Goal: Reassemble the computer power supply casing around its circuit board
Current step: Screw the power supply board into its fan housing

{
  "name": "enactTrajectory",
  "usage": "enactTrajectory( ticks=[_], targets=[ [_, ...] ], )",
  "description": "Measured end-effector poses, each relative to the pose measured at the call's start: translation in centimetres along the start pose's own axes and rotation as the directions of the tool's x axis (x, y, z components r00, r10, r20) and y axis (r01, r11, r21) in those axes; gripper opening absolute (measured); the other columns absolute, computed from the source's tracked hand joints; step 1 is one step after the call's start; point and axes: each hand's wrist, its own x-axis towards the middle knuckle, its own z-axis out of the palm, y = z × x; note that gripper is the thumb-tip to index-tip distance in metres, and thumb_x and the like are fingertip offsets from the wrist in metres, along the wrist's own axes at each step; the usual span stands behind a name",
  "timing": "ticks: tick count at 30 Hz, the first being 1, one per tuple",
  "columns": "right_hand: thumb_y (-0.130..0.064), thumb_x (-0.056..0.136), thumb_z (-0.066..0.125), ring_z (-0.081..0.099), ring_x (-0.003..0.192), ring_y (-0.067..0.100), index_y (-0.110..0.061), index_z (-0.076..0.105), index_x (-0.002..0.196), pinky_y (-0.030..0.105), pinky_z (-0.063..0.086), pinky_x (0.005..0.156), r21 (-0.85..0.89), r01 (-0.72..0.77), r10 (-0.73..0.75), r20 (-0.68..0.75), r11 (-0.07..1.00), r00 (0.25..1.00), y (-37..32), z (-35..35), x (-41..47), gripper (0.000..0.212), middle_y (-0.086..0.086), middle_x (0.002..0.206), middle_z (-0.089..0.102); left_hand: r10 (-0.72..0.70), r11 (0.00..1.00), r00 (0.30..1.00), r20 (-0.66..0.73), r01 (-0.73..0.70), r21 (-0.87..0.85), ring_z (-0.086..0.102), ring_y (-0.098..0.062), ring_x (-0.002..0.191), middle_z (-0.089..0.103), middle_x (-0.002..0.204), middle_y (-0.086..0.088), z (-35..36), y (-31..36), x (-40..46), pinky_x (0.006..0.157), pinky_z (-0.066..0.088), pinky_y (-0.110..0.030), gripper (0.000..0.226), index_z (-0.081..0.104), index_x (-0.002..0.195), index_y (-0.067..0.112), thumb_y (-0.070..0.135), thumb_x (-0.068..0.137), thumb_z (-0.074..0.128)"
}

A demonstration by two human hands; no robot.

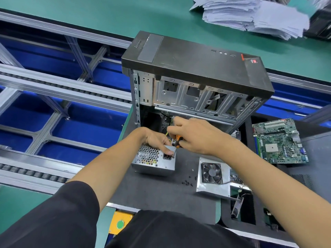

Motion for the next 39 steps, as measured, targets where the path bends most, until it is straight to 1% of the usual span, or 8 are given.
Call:
enactTrajectory(
  ticks=[5, 9, 13, 20, 26, 31, 36, 39],
  targets=[
    [-0.049, 0.084, 0.023, 0.043, 0.055, 0.023, -0.028, 0.038, 0.086, 0.032, 0.034, 0.049, -0.104, 0.046, -0.048, -0.021, 0.994, 0.999, 0.0, -0.3, 0.6, 0.026, -0.008, 0.071, 0.049, 0.069, 0.997, 0.998, -0.01, -0.068, 0.047, 0.061, -0.011, 0.093, 0.069, 0.094, 0.0, 0.1, -0.2, 0.2, 0.098, 0.047, -0.028, 0.03, 0.073, 0.09, 0.022, 0.051, 0.091, 0.063],
    [-0.047, 0.085, 0.033, 0.045, 0.054, 0.02, -0.03, 0.039, 0.091, 0.034, 0.04, 0.052, -0.113, 0.05, -0.05, 0.003, 0.992, 0.999, 0.4, -0.2, 0.9, 0.019, -0.007, 0.085, 0.051, 0.06, 0.998, 0.996, -0.069, -0.057, 0.037, 0.058, -0.008, 0.084, 0.066, 0.088, 0.002, 0.2, -0.1, 0.3, 0.089, 0.042, -0.022, 0.055, 0.072, 0.09, 0.015, 0.068, 0.079, 0.061],
    [-0.03, 0.082, 0.037, 0.042, 0.058, 0.013, -0.034, 0.04, 0.095, 0.032, 0.031, 0.048, 0.088, 0.155, -0.163, 0.096, 0.984, 0.982, 0.7, -0.3, 0.9, 0.014, -0.006, 0.098, 0.037, 0.001, 0.998, 0.996, -0.093, 0.005, 0.065, 0.055, 0.01, 0.106, 0.067, 0.115, 0.017, -0.1, -0.5, 0.5, 0.097, 0.035, -0.017, 0.043, 0.07, 0.126, 0.019, 0.047, 0.095, 0.063],
    [-0.042, 0.087, 0.028, 0.042, 0.055, 0.014, -0.034, 0.029, 0.089, 0.032, 0.032, 0.042, -0.086, 0.173, -0.171, 0.032, 0.981, 0.985, 0.7, -0.2, 0.7, 0.009, -0.01, 0.079, 0.043, 0.053, 0.997, 0.995, -0.08, -0.049, 0.052, 0.049, -0.014, 0.121, 0.062, 0.125, -0.005, -0.2, -0.2, 0.6, 0.113, 0.031, -0.029, 0.08, 0.063, 0.128, -0.001, 0.059, 0.076, 0.064],
    [-0.027, 0.08, 0.036, 0.044, 0.071, 0.015, -0.028, 0.038, 0.096, 0.027, 0.032, 0.052, 0.233, 0.22, -0.241, 0.065, 0.947, 0.968, 0.2, -0.5, 1.1, 0.016, -0.009, 0.091, 0.037, 0.05, 0.997, 0.995, -0.087, -0.045, 0.058, 0.061, 0.012, 0.092, 0.069, 0.082, 0.017, -0.7, -1.1, 1.3, 0.09, 0.044, -0.006, 0.013, 0.077, 0.098, 0.029, 0.036, 0.095, 0.067],
    [-0.038, 0.09, 0.038, 0.053, 0.063, 0.021, -0.027, 0.036, 0.097, 0.032, 0.032, 0.047, -0.064, 0.167, -0.164, 0.05, 0.984, 0.985, 0.6, 0.0, 1.5, 0.014, -0.005, 0.08, 0.049, 0.063, 0.998, 0.995, -0.08, -0.061, 0.035, 0.055, -0.02, 0.127, 0.07, 0.119, -0.004, 0.0, -0.5, 0.9, 0.12, 0.031, -0.037, 0.055, 0.07, 0.121, 0.007, 0.048, 0.085, 0.066],
    [-0.035, 0.076, 0.031, 0.046, 0.073, 0.015, -0.028, 0.041, 0.101, 0.029, 0.035, 0.052, 0.23, 0.213, -0.235, 0.073, 0.95, 0.969, 0.2, -0.9, 1.4, 0.028, -0.007, 0.096, 0.039, 0.023, 0.999, 0.994, -0.11, -0.02, 0.029, 0.062, 0.015, 0.09, 0.071, 0.083, 0.032, -0.3, -0.5, 0.7, 0.082, 0.045, -0.003, 0.008, 0.069, 0.093, 0.032, 0.029, 0.099, 0.064],
    [-0.034, 0.082, 0.028, 0.042, 0.079, 0.017, -0.021, 0.046, 0.101, 0.03, 0.033, 0.057, 0.19, 0.269, -0.284, 0.059, 0.944, 0.957, 0.3, -0.9, 1.7, 0.029, -0.003, 0.092, 0.046, 0.021, 0.998, 0.994, -0.107, -0.015, 0.057, 0.06, 0.016, 0.089, 0.07, 0.08, 0.032, -0.4, -0.6, 0.9, 0.093, 0.044, -0.012, 0.013, 0.076, 0.091, 0.027, 0.032, 0.098, 0.066]
  ],
)
